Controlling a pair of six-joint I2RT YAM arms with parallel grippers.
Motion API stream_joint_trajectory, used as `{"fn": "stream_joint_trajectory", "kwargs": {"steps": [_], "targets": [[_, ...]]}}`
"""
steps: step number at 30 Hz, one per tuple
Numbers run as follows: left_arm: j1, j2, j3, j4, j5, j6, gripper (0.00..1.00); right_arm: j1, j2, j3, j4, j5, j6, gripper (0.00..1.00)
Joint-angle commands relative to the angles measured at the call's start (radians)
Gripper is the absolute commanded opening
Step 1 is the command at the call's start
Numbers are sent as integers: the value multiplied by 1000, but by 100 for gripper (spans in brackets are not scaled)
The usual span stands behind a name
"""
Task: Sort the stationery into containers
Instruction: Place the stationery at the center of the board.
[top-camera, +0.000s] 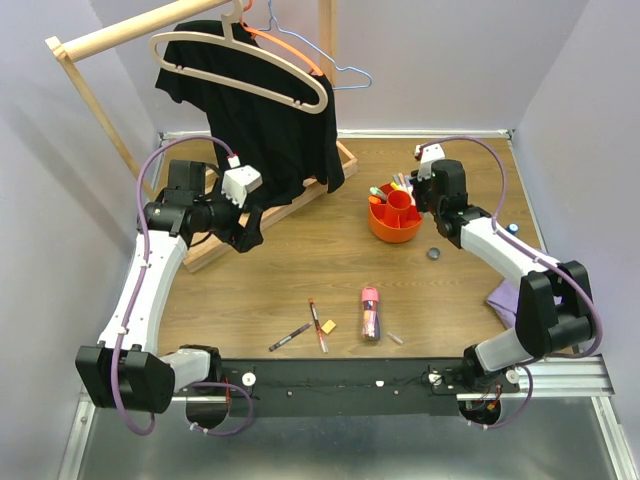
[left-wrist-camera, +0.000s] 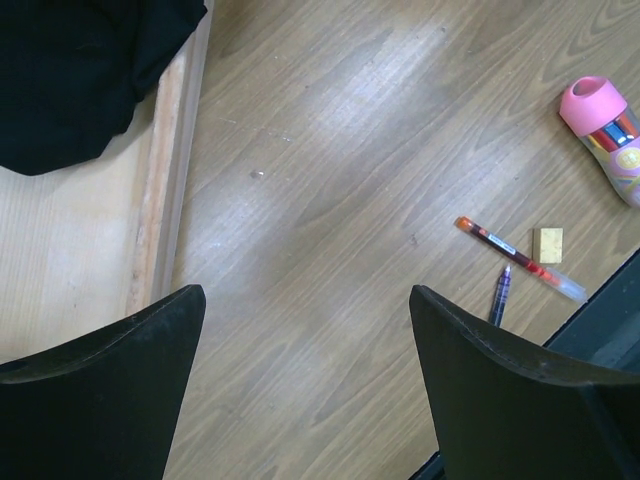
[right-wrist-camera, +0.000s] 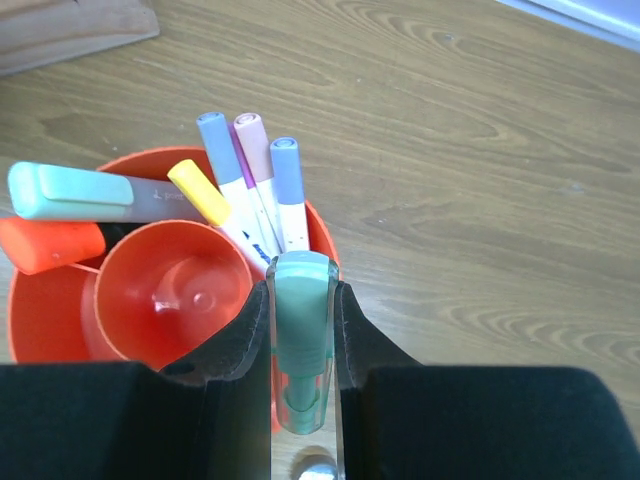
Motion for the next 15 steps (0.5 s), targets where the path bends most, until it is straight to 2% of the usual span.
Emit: {"fn": "stream_joint_trajectory", "kwargs": {"steps": [1,11,15], "targets": [[-2,13,33,-21,-29,-11,92,-3,-39,-39,129,-41,120,1],[-2,14,17,-11,-38,-29,92,-3,-27,-53,163,-42,150,1],[-2,19,19,-4,-33,-37,92,-3,-8,-85,171,-42,219,1]]}}
